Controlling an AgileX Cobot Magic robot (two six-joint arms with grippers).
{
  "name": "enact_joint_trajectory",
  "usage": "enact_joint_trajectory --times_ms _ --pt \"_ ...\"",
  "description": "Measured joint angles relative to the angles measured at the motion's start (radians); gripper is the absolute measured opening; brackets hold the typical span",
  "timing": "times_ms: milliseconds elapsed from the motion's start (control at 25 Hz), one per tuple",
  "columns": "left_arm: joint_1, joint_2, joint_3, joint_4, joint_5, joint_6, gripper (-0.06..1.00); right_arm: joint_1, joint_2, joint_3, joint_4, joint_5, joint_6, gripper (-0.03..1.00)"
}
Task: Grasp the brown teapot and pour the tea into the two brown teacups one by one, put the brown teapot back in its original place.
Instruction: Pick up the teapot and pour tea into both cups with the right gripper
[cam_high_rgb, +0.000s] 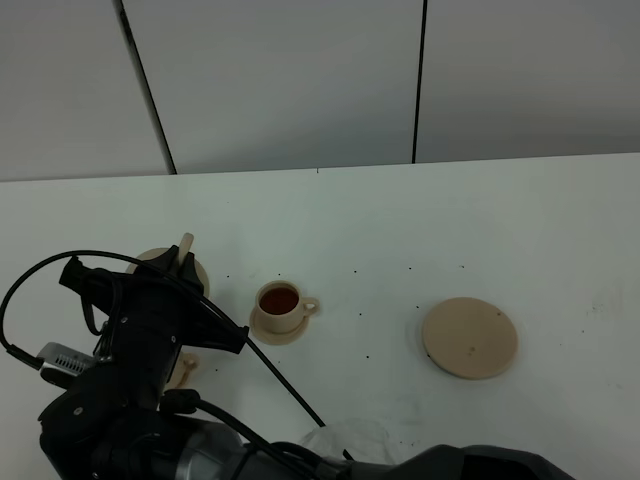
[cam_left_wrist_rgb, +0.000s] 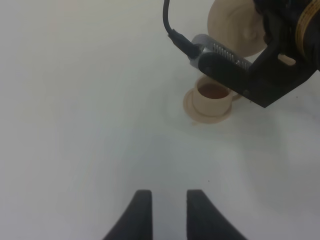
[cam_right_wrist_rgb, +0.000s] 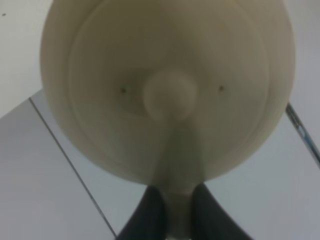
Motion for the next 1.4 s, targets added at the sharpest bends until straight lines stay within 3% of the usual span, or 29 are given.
enact_joint_trajectory --times_ms 1400 --pt "0.0 0.0 0.0 0.0 0.0 -0.001 0.24 0.0 0.0 0.0 0.0 -0.003 0.0 0.09"
